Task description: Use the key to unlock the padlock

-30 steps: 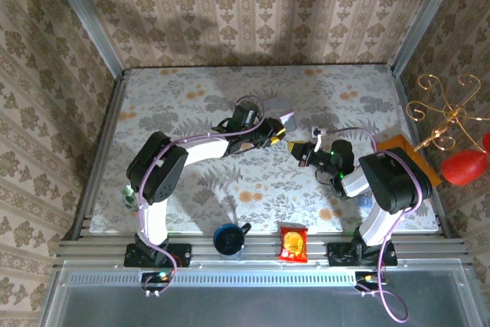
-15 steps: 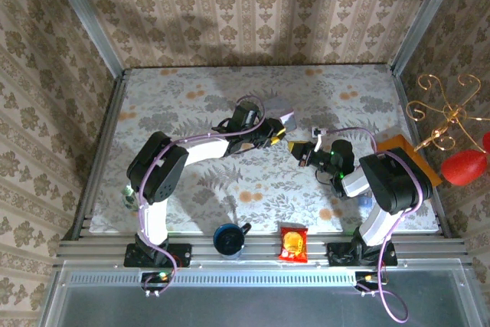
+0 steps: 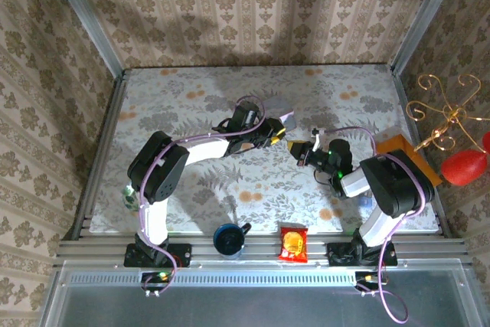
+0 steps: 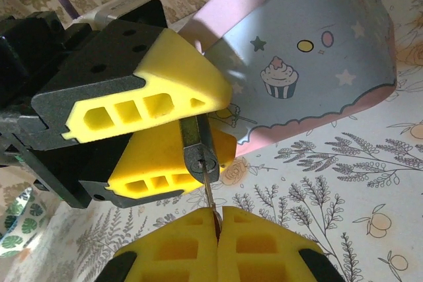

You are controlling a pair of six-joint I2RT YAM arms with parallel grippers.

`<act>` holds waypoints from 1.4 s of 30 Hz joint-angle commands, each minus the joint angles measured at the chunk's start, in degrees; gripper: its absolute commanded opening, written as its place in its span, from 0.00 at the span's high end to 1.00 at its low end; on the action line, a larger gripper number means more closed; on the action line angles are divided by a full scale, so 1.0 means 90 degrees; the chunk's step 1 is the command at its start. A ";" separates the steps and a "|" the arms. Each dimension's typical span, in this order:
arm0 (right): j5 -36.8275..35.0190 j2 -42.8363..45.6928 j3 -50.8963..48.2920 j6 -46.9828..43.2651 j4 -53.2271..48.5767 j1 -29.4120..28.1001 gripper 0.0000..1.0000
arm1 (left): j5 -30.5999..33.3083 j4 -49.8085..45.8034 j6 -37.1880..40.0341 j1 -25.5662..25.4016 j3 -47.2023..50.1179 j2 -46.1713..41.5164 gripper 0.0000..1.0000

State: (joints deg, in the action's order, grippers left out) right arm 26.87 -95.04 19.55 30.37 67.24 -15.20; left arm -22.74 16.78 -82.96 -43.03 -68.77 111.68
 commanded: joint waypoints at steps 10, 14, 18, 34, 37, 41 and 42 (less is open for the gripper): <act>-0.0951 0.1034 0.0240 -0.1058 -0.1308 -0.0542 1.00 | -0.0258 0.0165 -0.0181 -0.0053 -0.0282 0.0207 1.00; -0.0945 0.1057 0.0240 -0.1132 -0.1412 -0.0549 1.00 | -0.0270 0.0158 -0.0175 -0.0082 -0.0301 0.0218 1.00; -0.0860 0.0986 0.0258 -0.1004 -0.1279 -0.0549 1.00 | -0.0285 0.0241 -0.0238 -0.0107 -0.0271 0.0245 1.00; -0.0325 0.1068 0.0026 -0.0737 -0.1292 0.0007 1.00 | -0.0198 0.0296 -0.0211 -0.0024 -0.0087 0.0006 1.00; -0.0301 0.1161 0.0016 -0.0787 -0.1465 0.0009 1.00 | -0.0202 0.0309 -0.0222 -0.0024 -0.0095 0.0008 1.00; -0.0266 0.1096 0.0009 -0.0787 -0.1447 0.0009 1.00 | -0.0198 0.0350 -0.0249 -0.0022 -0.0075 0.0004 1.00; -0.0254 0.1060 0.0006 -0.0785 -0.1428 0.0007 1.00 | -0.0188 0.0362 -0.0253 -0.0016 -0.0052 -0.0014 1.00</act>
State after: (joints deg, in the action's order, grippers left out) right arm 23.20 -85.56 20.47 24.12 54.94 -15.35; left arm -23.16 17.67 -83.46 -43.42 -69.80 112.79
